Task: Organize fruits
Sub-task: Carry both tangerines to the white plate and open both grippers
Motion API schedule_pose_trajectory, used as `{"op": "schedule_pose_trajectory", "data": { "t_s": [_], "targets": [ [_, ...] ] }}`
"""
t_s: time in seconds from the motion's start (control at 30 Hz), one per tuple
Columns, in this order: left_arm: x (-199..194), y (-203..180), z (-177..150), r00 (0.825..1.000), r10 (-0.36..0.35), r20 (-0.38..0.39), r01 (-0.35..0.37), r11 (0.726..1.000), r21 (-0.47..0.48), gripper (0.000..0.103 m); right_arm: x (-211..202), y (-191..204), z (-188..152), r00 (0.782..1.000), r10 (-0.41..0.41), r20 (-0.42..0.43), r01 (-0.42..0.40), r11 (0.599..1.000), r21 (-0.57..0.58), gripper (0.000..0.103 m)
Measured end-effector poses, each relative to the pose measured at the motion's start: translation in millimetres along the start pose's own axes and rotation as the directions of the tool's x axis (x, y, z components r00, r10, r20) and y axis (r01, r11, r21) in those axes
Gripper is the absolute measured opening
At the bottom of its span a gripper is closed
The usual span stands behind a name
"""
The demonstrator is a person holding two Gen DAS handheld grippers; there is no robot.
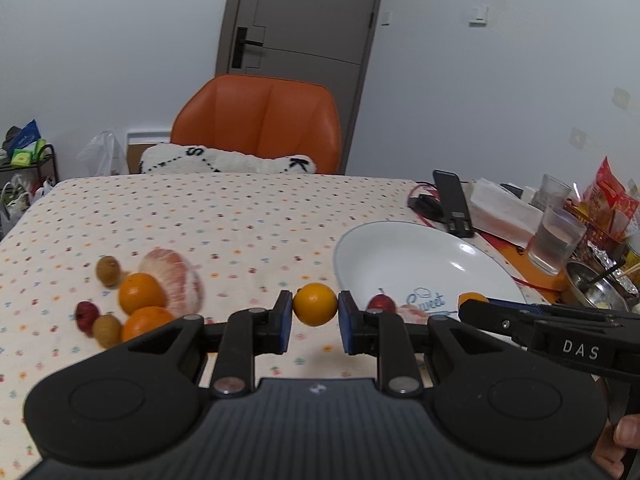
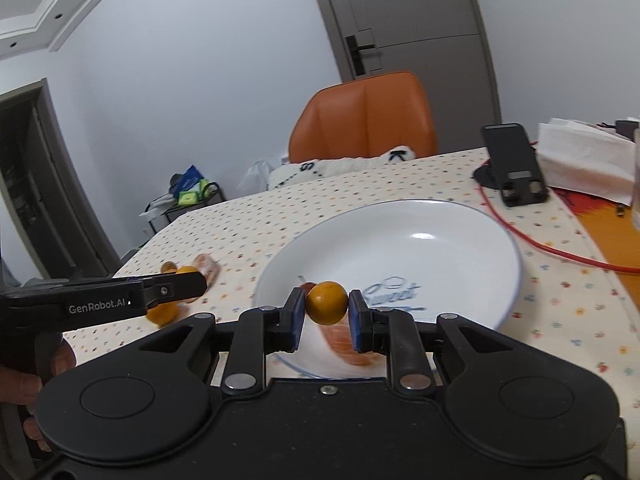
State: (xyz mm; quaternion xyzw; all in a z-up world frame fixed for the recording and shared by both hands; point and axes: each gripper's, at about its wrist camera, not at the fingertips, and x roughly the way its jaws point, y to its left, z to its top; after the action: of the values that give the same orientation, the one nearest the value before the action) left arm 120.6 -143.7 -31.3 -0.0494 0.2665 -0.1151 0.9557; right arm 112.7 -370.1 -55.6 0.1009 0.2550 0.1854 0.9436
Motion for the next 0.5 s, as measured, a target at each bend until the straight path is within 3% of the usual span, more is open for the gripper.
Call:
{"op": "schedule_pose_trajectory", "data": {
  "t_s": [0.5],
  "targets": [
    [29.0,-49.9,1.5,0.998,-0.06,-0.036,0.062,0.996,0.066,0.023,-12.5,-35.1,-6.3,0.999,-0.045,0.004,0.044,0.997,0.063,0.027]
  ]
}}
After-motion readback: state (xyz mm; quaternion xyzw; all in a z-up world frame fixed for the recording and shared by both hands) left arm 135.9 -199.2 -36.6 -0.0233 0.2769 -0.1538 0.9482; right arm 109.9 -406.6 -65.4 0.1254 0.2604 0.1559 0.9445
